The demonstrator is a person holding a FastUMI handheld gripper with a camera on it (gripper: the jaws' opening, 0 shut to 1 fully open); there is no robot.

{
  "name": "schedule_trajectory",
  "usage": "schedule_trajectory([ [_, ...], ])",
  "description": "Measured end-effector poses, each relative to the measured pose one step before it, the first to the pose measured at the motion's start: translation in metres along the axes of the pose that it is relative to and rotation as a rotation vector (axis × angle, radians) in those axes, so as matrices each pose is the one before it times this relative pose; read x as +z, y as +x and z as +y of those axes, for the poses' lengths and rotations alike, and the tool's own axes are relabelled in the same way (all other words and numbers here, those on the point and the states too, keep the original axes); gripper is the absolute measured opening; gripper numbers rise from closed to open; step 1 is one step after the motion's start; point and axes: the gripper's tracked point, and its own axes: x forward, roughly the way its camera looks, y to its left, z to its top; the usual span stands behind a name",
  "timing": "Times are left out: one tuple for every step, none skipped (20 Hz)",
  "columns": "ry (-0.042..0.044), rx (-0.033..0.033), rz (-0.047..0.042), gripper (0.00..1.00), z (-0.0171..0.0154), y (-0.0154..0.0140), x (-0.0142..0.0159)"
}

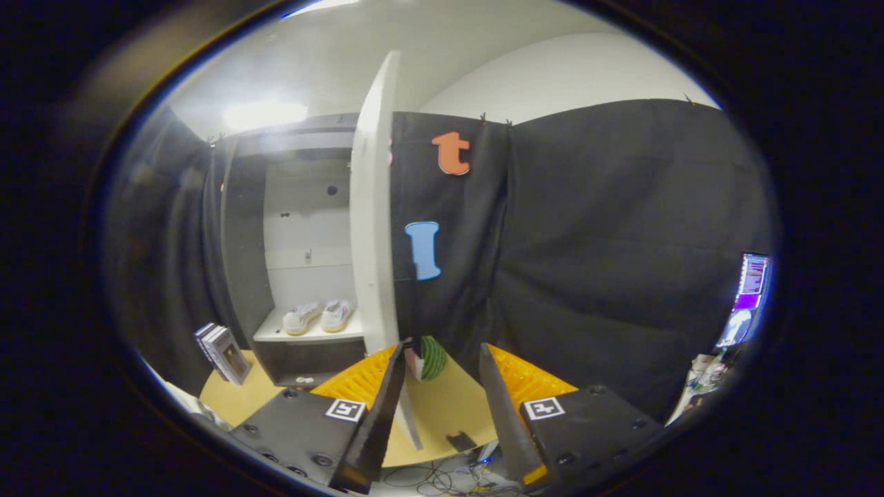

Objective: Open the shoe cabinet door, grab the shoes and put them into the shoe cabinet, then close the shoe cabinet door.

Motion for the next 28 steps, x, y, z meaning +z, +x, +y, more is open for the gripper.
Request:
schedule_trajectory([
  [0.00424,-0.00363,0.00246,0.68,-0.01578,0.00981,-0.00002],
  [0.00288,0.00505,0.01164,0.68,-0.01187,0.01115,-0.00184],
  [0.00275,0.00963,0.017,0.68,-0.01019,0.01268,-0.00256],
  [0.00612,0.02337,0.00688,0.68,-0.00573,0.0178,0.00103],
  [0.00248,0.02134,0.00568,0.68,-0.00376,0.02101,0.00045],
  [0.00063,0.02214,0.00504,0.68,-0.00265,0.01895,-0.00147],
  [0.00005,0.02702,0.00425,0.67,0.00089,0.01882,-0.00182],
  [-0.0035,0.02778,0.00438,0.67,0.00445,0.02211,-0.00118],
  [-0.00308,0.03148,0.00529,0.67,0.00514,0.01925,-0.0013],
  [-0.00232,0.02949,0.00616,0.67,0.00545,0.01735,0.0013],
  [0.00291,0.03307,0.00457,0.67,0.00749,0.0172,0.00054],
  [0.00543,0.03109,0.00327,0.67,0.00597,0.01612,-0.00099],
  [0.00556,0.0309,0.00332,0.67,0.00669,0.01399,-0.00043],
  [0.00365,0.02873,0.00576,0.67,0.00596,0.013,-0.00124],
  [-0.00064,0.0269,0.01001,0.67,0.00627,0.01008,-0.00213],
  [-0.00398,0.02244,0.00999,0.67,0.00649,0.00734,-0.00281],
  [-0.00384,0.01773,0.00204,0.67,0.00557,0.00254,0.00315],
  [-0.00546,0.01705,-0.00369,0.67,0.00743,0.00264,0.00223],
  [-0.00952,0.01059,-0.00481,0.67,0.00566,0.00081,0.00048],
  [-0.01433,0.01245,-0.00572,0.67,0.00536,-0.00016,0.00129],
  [-0.01977,0.00617,-0.00937,0.67,0.00491,-0.00008,0.00267],
  [-0.01122,-0.00618,-0.01077,0.67,-0.00165,-0.00045,0.00032],
  [-0.00263,0.00417,-0.00855,0.67,0.00153,-0.00088,0.0018],
  [0.00002,0.00182,-0.0082,0.67,0.00226,-0.00264,0.00042],
  [-0.005,0.00256,-0.00112,0.67,0.00386,-0.00046,-0.00055],
  [-0.00623,-0.0019,0.00413,0.67,0.00411,-0.00113,-0.00113],
  [-0.00823,-0.00702,0.00041,0.67,0.00386,-0.00115,0.00082],
  [-0.00508,-0.00401,-0.00484,0.67,0.00353,-0.00198,0.00137],
])
